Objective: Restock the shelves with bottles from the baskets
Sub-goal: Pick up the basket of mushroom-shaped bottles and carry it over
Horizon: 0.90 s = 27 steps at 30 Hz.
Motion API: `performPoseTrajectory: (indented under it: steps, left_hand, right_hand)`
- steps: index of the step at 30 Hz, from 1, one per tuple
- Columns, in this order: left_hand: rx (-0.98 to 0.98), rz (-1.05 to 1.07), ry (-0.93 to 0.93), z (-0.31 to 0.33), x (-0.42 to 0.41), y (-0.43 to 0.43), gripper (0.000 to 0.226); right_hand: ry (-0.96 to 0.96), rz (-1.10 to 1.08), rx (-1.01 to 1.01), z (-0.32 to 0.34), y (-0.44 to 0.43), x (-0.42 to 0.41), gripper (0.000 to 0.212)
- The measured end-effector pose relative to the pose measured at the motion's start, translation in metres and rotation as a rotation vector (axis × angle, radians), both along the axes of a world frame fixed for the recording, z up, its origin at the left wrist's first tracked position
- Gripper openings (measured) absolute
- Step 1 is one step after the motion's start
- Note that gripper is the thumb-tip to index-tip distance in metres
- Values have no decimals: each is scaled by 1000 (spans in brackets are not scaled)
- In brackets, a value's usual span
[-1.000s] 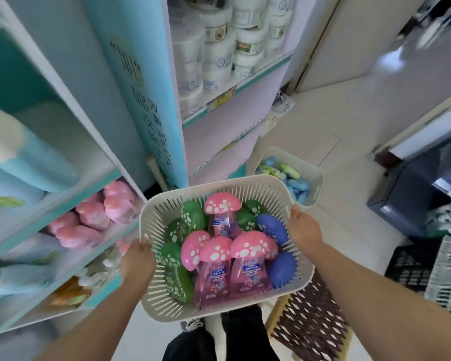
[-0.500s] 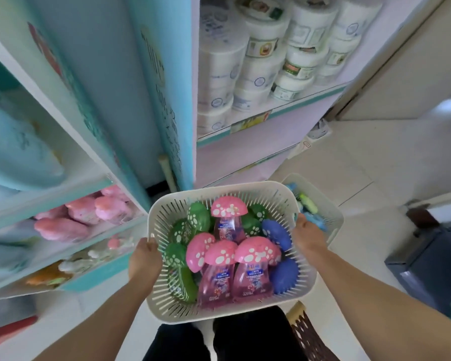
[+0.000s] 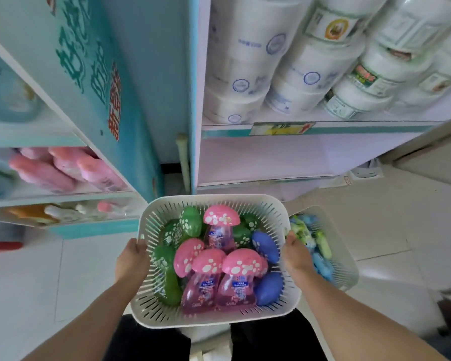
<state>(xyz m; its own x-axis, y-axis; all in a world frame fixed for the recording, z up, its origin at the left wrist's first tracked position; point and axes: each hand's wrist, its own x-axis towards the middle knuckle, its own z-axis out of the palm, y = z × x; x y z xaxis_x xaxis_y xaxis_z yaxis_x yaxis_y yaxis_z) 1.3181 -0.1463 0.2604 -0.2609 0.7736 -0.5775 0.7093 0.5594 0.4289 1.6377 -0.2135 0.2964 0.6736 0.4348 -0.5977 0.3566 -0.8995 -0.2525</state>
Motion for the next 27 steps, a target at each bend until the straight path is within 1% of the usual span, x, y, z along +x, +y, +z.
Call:
performPoseTrajectory:
  steps: [6,11,19,22,27]
  left_hand:
    - [13,50,-50,-58,9,-8,32]
    - [10,108,-54,-116,10,-17,34]
    - [10,191,-35,-218,17,-29,35]
    - [18,217,-32,-254,21,-32,36]
    - [34,233,-25,-299,28,-38,37]
  right_hand:
    - [-40,33,9,-58,1,10,64]
    - [-41,65,15,-118,9,14,63]
    - [12,121,29,-224,21,20,59]
    - [23,116,35,-263,21,23,61]
    - [34,121,53,-309,19,30,62]
